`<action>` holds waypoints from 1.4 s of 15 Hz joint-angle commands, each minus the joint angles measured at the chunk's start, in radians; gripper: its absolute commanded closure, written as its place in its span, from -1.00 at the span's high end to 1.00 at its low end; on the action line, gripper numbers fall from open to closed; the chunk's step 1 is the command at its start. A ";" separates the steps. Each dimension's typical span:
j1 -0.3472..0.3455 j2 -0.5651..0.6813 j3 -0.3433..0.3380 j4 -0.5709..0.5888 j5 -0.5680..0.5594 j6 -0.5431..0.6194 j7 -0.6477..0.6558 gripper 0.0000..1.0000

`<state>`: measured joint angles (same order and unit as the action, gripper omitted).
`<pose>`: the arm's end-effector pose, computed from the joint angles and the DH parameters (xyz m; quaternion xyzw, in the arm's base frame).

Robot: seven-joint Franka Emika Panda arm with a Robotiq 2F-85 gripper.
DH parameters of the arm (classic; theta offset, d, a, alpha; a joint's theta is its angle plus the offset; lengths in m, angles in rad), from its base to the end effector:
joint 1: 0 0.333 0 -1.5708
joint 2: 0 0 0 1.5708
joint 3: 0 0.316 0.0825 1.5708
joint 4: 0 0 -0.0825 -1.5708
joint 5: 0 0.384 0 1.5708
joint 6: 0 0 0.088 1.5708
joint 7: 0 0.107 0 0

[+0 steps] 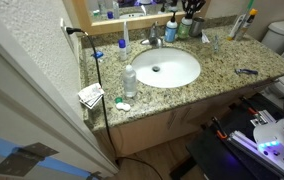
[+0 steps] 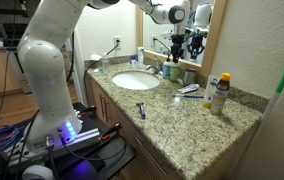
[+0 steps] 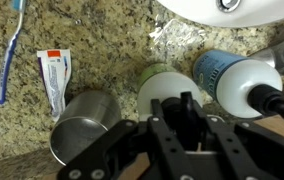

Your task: Pick up the bottle from the right of the base top and put it near the mirror

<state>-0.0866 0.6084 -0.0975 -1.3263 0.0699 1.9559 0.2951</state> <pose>0.7179 -0.1133 0.3819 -0.9705 0.2409 -0.0117 0.0055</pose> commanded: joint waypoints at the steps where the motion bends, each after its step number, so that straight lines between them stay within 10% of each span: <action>1: -0.015 0.066 0.003 0.090 0.027 -0.042 0.013 -0.85; 5: -0.028 0.078 0.003 0.113 0.038 -0.064 0.017 -0.85; 6: -0.029 0.074 0.000 0.108 0.038 -0.070 0.022 0.10; 13: -0.046 -0.075 0.015 -0.007 0.052 -0.037 -0.067 0.92; 21: -0.033 -0.190 0.002 -0.026 0.027 -0.072 -0.135 1.00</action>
<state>-0.1182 0.4169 -0.0970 -1.3558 0.0973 1.8879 0.1608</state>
